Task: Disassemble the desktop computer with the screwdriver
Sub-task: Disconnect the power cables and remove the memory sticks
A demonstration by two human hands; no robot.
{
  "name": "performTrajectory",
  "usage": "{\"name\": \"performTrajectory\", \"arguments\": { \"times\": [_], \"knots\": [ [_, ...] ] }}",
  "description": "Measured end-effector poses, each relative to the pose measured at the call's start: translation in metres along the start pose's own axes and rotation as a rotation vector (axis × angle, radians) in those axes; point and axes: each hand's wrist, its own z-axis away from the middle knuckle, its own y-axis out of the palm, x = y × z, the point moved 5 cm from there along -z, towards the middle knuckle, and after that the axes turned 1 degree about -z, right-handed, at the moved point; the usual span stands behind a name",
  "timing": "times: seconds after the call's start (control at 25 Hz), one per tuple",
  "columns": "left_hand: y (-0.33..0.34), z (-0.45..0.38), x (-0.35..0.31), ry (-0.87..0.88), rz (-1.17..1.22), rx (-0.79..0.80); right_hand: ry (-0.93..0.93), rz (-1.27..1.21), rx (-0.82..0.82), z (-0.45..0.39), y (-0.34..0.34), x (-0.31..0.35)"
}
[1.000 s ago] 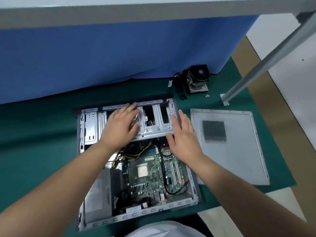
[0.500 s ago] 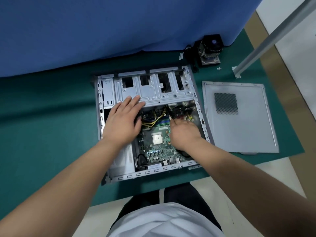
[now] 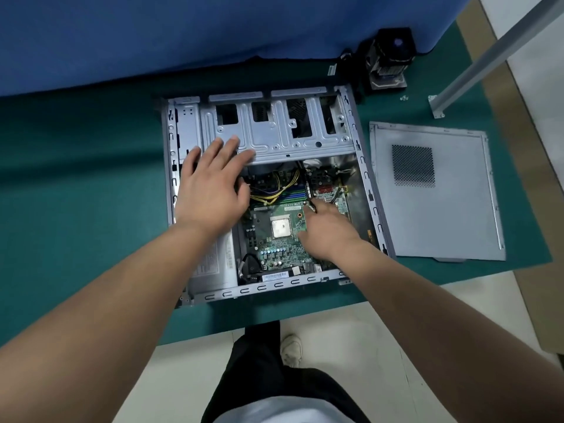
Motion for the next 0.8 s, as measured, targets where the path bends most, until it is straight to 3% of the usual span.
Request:
{"name": "performTrajectory", "arguments": {
  "times": [0.36,0.52,0.64,0.8],
  "knots": [
    [0.001,0.0,0.002,-0.029,0.043,-0.052,-0.079,-0.024,-0.279,-0.008,-0.02,0.004],
    [0.002,-0.001,0.002,-0.025,0.051,-0.057,-0.207,-0.064,-0.463,-0.032,-0.034,0.017],
    [0.003,-0.001,0.005,-0.025,0.042,-0.067,-0.194,-0.164,-0.472,-0.061,-0.046,0.022],
    [0.004,-0.002,0.005,-0.019,0.04,-0.076,-0.121,-0.213,-0.351,-0.093,-0.047,0.013]
  ]
}}
